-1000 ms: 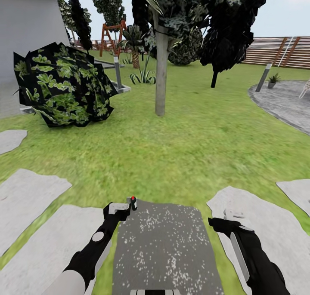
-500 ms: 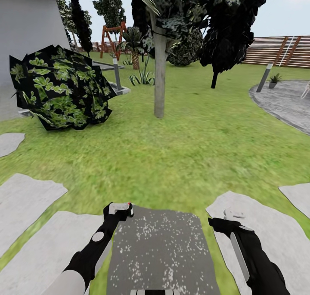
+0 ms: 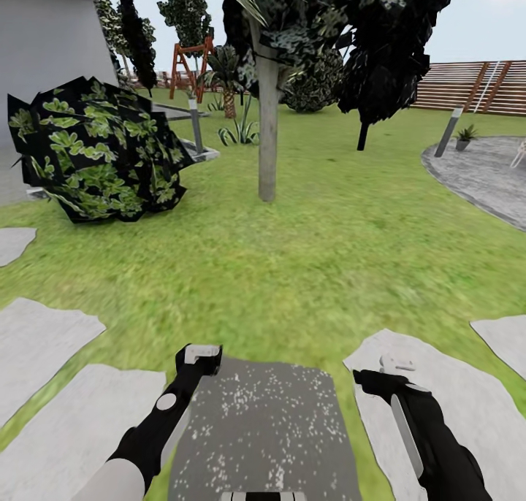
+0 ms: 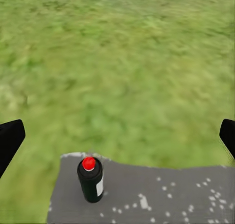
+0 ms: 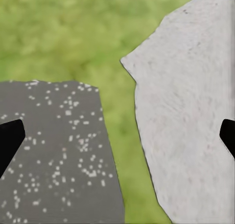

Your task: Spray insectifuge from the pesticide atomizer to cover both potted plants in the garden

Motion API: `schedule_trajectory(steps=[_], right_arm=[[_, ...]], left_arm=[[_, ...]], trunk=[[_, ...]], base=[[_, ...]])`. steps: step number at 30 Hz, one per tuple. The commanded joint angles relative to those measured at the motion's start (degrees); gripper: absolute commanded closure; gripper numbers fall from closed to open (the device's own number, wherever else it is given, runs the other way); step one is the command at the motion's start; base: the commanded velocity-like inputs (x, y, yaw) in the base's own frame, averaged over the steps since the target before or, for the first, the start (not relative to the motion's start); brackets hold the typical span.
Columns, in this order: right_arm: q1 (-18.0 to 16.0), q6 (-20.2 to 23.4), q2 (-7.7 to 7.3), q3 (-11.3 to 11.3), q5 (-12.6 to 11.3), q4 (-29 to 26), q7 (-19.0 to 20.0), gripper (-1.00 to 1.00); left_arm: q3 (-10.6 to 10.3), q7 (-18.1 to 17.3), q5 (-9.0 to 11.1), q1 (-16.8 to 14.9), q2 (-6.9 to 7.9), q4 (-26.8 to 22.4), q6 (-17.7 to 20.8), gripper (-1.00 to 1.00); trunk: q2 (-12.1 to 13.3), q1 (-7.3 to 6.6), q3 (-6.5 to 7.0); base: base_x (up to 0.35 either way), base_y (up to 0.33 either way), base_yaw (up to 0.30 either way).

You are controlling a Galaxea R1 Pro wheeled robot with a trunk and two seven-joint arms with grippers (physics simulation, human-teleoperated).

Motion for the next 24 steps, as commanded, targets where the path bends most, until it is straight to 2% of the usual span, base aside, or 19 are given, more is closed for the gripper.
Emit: schedule_trajectory(steps=[1,5,12,24], right_arm=[[0.0,0.3,-0.01,0.0,0.0,-0.1,0.0,-1.0],[0.0,0.3,-0.01,0.0,0.0,-0.1,0.0,-1.0],[0.0,0.3,-0.01,0.0,0.0,-0.1,0.0,-1.0],[0.0,0.3,-0.01,0.0,0.0,-0.1,0.0,-1.0]], left_arm=[[0.0,0.0,0.0,0.0,0.0,0.0,-0.2,-1.0],[0.0,0.0,0.0,0.0,0.0,0.1,-0.2,-1.0],[0.0,0.0,0.0,0.0,0.0,0.1,-0.2,-1.0],[0.0,0.0,0.0,0.0,0.0,0.1,-0.2,-1.0]], trunk=[[0.0,0.01,-0.05],[0.0,0.01,-0.05],[0.0,0.01,-0.05],[0.0,0.01,-0.05]], base=[[0.192,-0.128,0.0],[0.106,-0.049,0.0],[0.258,-0.004,0.0],[0.019,0.024,0.0]])
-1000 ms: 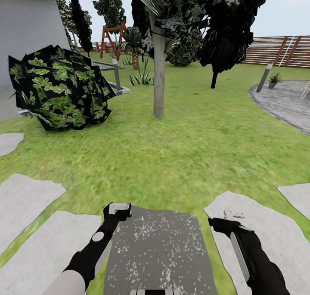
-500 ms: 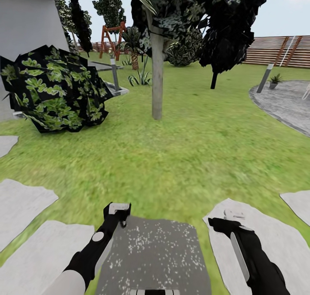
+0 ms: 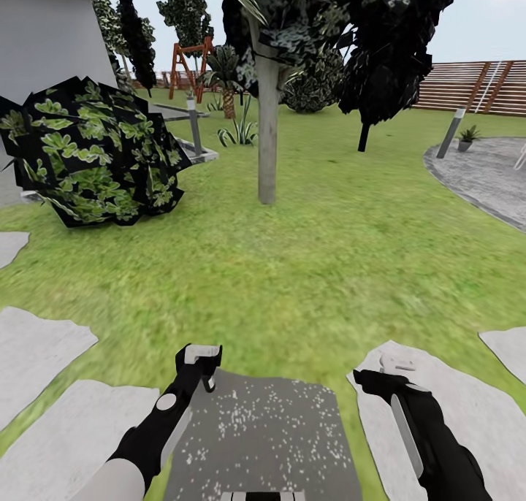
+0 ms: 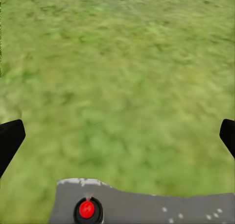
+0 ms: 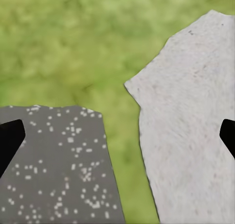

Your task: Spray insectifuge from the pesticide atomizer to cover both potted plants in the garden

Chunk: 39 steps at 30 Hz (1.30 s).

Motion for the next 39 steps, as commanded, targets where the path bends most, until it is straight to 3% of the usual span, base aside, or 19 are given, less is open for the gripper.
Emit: schedule_trajectory(steps=[1,9,29,35,39], right_arm=[[0.0,0.3,-0.01,0.0,0.0,-0.1,0.0,-1.0],[0.0,0.3,-0.01,0.0,0.0,-0.1,0.0,-1.0],[0.0,0.3,-0.01,0.0,0.0,0.0,0.0,-1.0],[0.0,0.3,-0.01,0.0,0.0,0.0,0.0,-1.0],[0.0,0.3,-0.01,0.0,0.0,0.0,0.0,-1.0]], left_arm=[[0.0,0.0,0.0,0.0,0.0,0.0,-0.2,-1.0],[0.0,0.0,0.0,0.0,0.0,0.0,-0.2,-1.0],[0.1,0.1,0.0,0.0,0.27,0.0,-0.3,-1.0],[0.1,0.1,0.1,0.0,0.38,0.0,-0.3,-1.0],[0.1,0.1,0.1,0.0,0.43,0.0,-0.3,-1.0]], trunk=[[0.0,-0.01,-0.04],[0.0,-0.01,-0.04],[-0.3,0.5,-5.99],[-0.3,0.5,-6.32],[-0.3,0.61,-7.28]], base=[[0.0,0.017,0.0],[0.0,0.003,0.0],[0.0,0.0,0.0],[0.0,0.0,0.0],[0.0,0.0,0.0]])
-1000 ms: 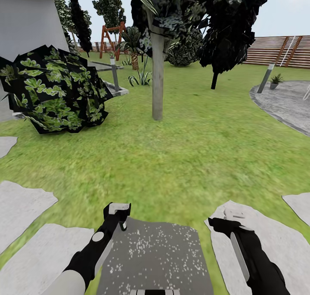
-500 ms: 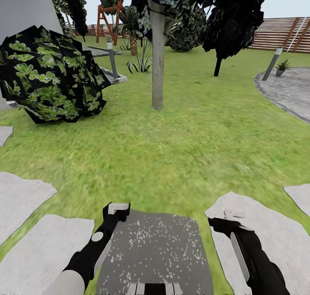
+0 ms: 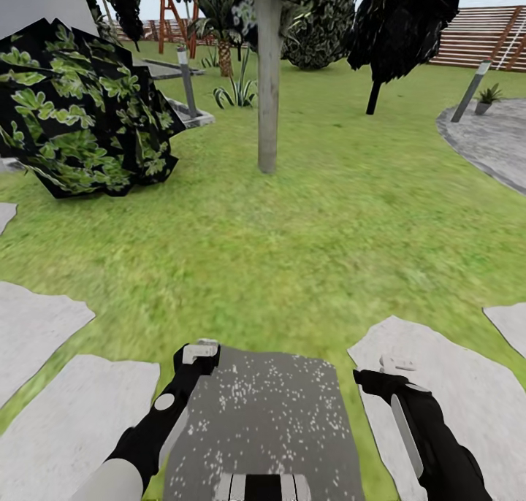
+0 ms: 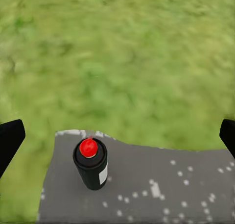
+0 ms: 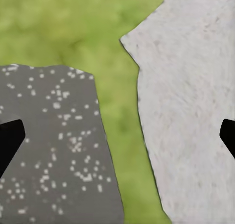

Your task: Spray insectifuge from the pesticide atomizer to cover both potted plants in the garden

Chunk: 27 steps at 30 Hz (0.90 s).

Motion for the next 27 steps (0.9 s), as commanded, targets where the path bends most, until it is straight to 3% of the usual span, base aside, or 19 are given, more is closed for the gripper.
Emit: schedule_trajectory(steps=[1,18,23,27], right_arm=[[0.0,0.3,-0.01,0.0,0.0,0.0,0.0,-1.0],[0.0,0.3,-0.01,0.0,0.0,-0.1,0.0,-1.0],[0.0,0.3,-0.01,0.0,0.0,-0.1,0.0,-1.0],[0.0,0.3,-0.01,0.0,0.0,-0.1,0.0,-1.0]], left_arm=[[0.0,0.0,0.0,0.0,0.01,0.0,-0.2,-1.0],[0.0,0.0,0.0,0.0,0.86,0.0,-0.3,-1.0],[0.0,0.0,0.0,0.0,1.2,0.0,-1.2,-1.0],[0.0,0.0,0.0,0.0,1.24,0.0,-1.3,-1.0]], trunk=[[0.0,0.01,-0.33],[-0.1,0.12,-2.0],[-0.2,0.24,-3.42],[-0.2,0.24,-3.46]], base=[[0.0,0.0,0.0],[0.0,0.0,0.0],[0.0,0.0,0.0],[0.0,0.0,0.0]])
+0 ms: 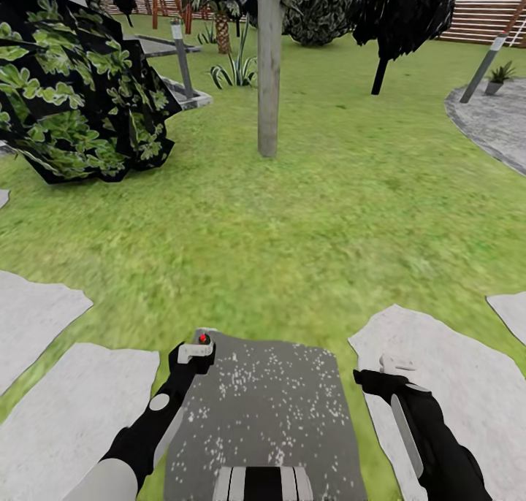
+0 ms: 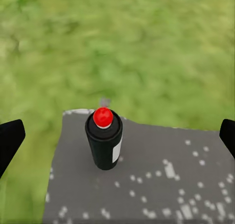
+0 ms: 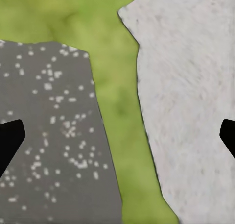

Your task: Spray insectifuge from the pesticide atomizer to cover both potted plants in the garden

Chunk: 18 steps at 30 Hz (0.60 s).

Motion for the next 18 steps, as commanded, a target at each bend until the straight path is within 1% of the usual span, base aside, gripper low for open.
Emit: schedule_trajectory(steps=[1,10,18], right_arm=[[0.0,0.3,-0.01,0.0,0.0,-0.1,0.0,-1.0],[0.0,0.3,-0.01,0.0,0.0,-0.1,0.0,-1.0],[0.0,0.3,-0.01,0.0,0.0,-0.1,0.0,-1.0]], left_arm=[[-0.1,0.0,0.0,0.0,0.01,0.0,-0.2,-1.0],[-0.1,0.0,0.0,0.0,0.01,0.0,-0.2,-1.0],[-0.1,0.0,0.0,0.0,0.01,0.0,-0.2,-1.0]], trunk=[[0.0,0.02,-0.26],[-0.1,0.25,-2.61],[-0.1,0.25,-2.65]], base=[[0.0,0.0,0.0],[0.0,0.0,0.0],[0.0,0.0,0.0]])
